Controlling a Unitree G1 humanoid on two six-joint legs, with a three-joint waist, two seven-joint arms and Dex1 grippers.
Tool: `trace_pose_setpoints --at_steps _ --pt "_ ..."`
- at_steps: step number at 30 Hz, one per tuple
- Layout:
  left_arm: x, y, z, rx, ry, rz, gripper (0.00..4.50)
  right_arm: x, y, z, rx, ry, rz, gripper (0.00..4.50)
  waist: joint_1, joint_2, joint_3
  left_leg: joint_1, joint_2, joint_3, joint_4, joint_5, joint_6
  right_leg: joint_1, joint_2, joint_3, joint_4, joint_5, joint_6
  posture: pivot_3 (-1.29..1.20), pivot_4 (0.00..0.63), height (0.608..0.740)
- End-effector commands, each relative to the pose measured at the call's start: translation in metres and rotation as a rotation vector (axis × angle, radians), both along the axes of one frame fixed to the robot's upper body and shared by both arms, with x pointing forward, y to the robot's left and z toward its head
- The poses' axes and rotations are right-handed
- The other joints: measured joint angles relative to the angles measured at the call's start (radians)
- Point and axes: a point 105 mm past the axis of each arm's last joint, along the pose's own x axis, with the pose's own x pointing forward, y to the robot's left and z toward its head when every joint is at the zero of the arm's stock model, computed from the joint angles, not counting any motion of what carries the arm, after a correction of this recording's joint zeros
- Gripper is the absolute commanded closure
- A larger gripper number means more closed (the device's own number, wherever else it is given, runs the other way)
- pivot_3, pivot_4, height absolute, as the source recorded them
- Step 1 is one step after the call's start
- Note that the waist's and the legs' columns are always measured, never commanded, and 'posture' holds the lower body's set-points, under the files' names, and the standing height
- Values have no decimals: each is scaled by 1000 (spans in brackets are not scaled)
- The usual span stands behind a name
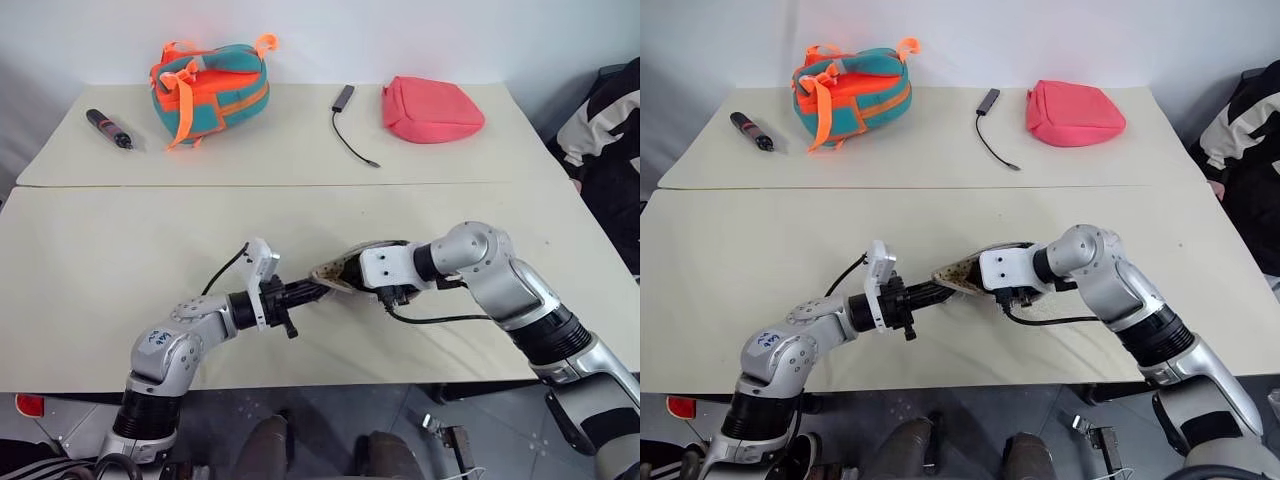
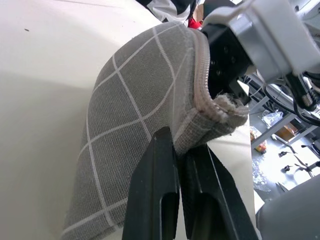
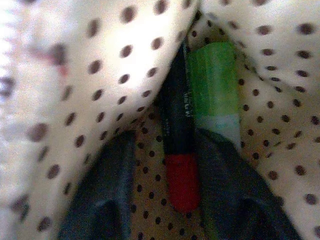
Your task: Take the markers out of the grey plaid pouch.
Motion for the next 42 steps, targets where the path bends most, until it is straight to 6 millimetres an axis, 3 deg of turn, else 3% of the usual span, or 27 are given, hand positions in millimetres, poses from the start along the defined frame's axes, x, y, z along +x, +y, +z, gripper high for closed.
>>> trace_pose_setpoints --at_steps 1,5,15,18,24,29,33,37,42 --pt "-1 2 7 -8 -25 -2 4500 5 -4 -4 -28 -28 -12 3337 0 0 0 0 0 0 0 0 0 0 0 0 0 0 0 0 150 740" --pt "-2 1 7 -42 33 -14 4500 9 -2 -2 -24 -69 -15 4452 -1 0 0 1 1 0 0 0 0 1 0 0 0 0 0 0 150 740" --pt "7 6 12 -48 20 34 4500 2 3 25 56 -36 6 4452 1 0 0 0 0 0 0 0 0 0 0 0 0 0 0 0 150 740" --pt "11 10 17 -96 49 56 4500 -5 2 41 109 3 8 3830 2 0 0 0 1 0 0 0 0 0 0 0 0 0 0 0 150 740" --pt "14 10 17 -108 81 61 4500 -6 7 57 145 -58 39 1795 2 0 0 0 0 0 0 0 0 0 0 0 -1 0 0 0 150 740" --pt "12 10 27 -253 208 8 4500 -11 6 53 116 -17 48 1795 2 -1 1 0 0 0 0 0 0 0 0 0 0 0 0 0 150 740" --pt "6 11 18 -229 275 -51 4500 -14 9 50 105 14 50 1795 -2 -1 1 0 0 0 0 0 0 0 0 0 0 0 0 0 150 740" --pt "-5 5 22 -284 338 -141 4500 -13 9 47 89 20 36 1795 0 -2 1 0 0 0 0 0 0 -1 0 0 0 0 0 0 150 740" --pt "-1 4 11 -226 305 -88 4500 -6 7 33 86 55 -12 1795 1 -2 1 -1 0 0 0 0 0 -1 0 1 0 0 0 0 150 740"
